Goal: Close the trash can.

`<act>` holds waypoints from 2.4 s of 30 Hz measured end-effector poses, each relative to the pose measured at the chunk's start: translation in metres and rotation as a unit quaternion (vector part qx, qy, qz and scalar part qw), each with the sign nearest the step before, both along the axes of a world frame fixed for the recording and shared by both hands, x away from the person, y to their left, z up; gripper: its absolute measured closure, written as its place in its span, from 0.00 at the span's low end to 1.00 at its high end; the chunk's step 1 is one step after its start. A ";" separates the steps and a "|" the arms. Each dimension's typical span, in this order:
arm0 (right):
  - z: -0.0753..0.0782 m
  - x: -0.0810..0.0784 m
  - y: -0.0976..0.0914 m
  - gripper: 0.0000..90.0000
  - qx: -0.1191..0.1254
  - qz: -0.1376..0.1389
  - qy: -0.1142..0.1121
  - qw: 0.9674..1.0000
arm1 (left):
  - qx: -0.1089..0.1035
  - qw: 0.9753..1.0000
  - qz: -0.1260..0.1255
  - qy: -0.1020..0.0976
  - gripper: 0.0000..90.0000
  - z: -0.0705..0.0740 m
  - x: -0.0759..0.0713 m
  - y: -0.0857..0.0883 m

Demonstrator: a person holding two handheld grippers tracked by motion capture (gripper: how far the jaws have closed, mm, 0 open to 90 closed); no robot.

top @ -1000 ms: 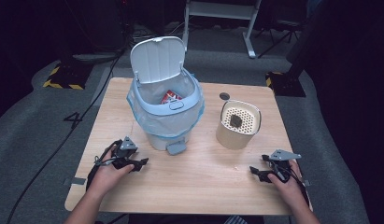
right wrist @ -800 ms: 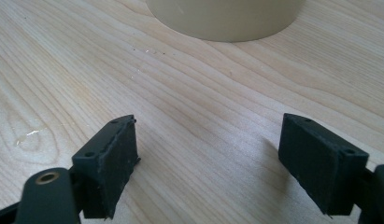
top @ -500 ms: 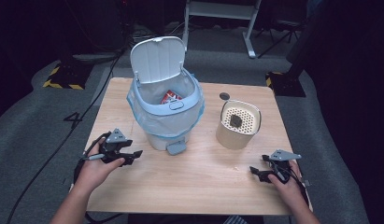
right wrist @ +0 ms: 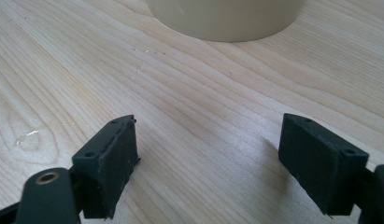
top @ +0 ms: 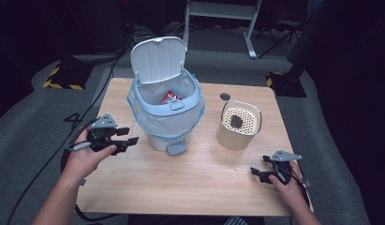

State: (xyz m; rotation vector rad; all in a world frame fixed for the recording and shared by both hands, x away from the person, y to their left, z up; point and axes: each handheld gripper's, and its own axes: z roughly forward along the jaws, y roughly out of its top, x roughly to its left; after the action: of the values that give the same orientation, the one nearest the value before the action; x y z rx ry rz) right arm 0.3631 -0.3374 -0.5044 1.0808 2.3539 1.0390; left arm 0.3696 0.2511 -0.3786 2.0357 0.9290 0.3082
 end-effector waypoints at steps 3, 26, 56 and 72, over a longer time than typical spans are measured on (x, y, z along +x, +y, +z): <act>0.000 0.000 0.000 0.22 0.000 0.000 0.000 1.000 | -0.021 1.000 0.000 -0.010 0.53 0.014 0.003 0.004; 0.000 -0.001 0.000 0.22 0.001 0.000 0.001 1.000 | -0.138 0.986 -0.024 -0.091 0.66 0.095 0.023 0.019; 0.000 -0.001 0.000 0.22 0.001 0.000 0.001 1.000 | -0.101 0.974 0.135 -0.154 0.87 0.162 0.096 0.004; 0.000 -0.001 0.000 0.22 0.001 0.000 0.001 1.000 | -0.095 0.977 0.141 -0.130 0.94 0.163 0.113 -0.009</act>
State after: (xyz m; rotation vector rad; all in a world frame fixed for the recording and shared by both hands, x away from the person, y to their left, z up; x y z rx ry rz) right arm 0.3624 -0.3373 -0.5043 1.0834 2.3540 1.0413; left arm 0.4823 0.2424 -0.2157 1.6435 1.0376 0.6019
